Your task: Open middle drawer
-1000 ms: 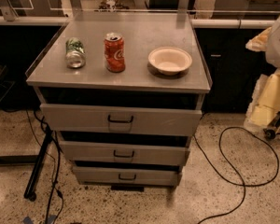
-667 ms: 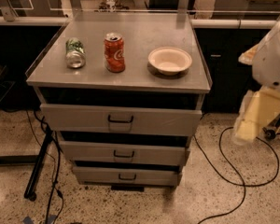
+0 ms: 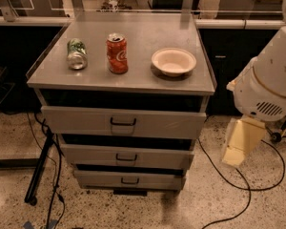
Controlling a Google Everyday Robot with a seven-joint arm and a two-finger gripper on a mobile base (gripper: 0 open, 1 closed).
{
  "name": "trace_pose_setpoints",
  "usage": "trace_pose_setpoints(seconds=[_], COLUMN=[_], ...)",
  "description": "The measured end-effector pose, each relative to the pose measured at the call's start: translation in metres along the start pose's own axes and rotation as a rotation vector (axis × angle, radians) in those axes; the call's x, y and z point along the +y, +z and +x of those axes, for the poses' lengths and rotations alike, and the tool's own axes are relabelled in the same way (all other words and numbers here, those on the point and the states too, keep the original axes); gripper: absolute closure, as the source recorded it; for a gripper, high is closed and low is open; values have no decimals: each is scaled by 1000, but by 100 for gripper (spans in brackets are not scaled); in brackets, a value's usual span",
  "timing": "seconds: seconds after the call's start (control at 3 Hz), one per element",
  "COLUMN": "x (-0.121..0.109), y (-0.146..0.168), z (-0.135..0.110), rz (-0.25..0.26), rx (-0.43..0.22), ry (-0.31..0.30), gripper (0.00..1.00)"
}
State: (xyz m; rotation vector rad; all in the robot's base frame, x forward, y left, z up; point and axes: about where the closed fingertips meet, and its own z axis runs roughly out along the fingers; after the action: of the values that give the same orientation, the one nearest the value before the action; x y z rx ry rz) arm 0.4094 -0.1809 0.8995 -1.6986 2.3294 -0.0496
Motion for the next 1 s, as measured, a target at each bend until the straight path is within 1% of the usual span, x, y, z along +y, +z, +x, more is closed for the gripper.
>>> trace_pose_setpoints(seconds=[0.33, 0.67, 1.0], x=[14, 37, 37], y=[25, 82, 85], z=[-1, -6, -6], rz=[-23, -59, -62], rx=[-5, -13, -13], ry=[-3, -3, -2], gripper=[0, 0, 0])
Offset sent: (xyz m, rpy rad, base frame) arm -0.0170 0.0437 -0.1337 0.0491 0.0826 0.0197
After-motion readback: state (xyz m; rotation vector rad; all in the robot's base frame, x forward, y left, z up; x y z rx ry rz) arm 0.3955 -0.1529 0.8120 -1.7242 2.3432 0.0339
